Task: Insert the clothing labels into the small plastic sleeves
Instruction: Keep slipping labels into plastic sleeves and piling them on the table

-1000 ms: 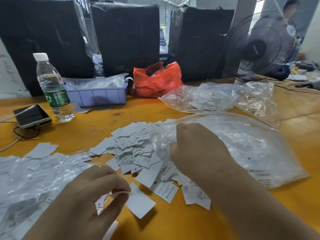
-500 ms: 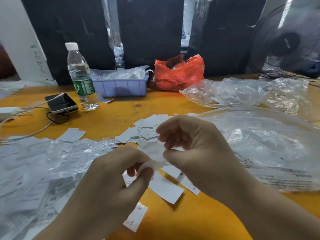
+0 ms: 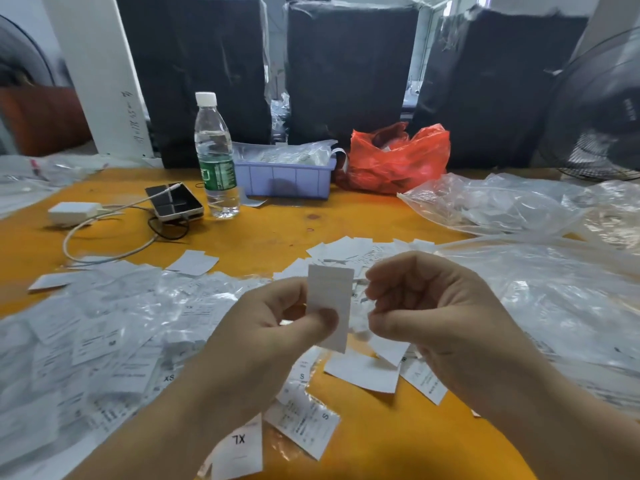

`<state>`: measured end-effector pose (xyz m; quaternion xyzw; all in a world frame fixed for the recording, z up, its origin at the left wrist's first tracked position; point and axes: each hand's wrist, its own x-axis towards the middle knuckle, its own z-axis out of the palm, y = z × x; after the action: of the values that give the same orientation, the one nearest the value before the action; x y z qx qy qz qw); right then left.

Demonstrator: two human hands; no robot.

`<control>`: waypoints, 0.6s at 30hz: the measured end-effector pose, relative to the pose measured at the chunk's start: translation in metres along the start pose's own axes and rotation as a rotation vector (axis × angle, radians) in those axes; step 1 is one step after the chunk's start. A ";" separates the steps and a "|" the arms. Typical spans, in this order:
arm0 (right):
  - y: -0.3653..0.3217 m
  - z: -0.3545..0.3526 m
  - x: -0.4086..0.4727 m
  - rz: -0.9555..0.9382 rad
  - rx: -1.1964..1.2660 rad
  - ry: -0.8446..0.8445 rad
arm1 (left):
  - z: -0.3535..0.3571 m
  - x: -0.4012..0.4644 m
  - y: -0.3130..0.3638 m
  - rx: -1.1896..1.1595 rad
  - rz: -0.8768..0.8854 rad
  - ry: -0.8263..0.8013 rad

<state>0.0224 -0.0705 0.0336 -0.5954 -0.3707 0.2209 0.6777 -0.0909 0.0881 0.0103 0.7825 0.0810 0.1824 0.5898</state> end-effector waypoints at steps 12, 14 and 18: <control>0.011 0.001 0.003 0.245 -0.252 -0.105 | 0.005 -0.001 -0.002 0.079 0.065 0.038; 0.013 0.003 0.003 0.262 -0.294 -0.111 | 0.006 -0.002 -0.001 0.090 0.076 0.030; 0.011 -0.002 0.007 0.350 -0.254 -0.105 | 0.004 0.000 -0.002 0.040 0.075 0.003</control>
<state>0.0297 -0.0648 0.0244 -0.7187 -0.3213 0.3176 0.5285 -0.0893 0.0848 0.0075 0.7963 0.0561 0.2040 0.5668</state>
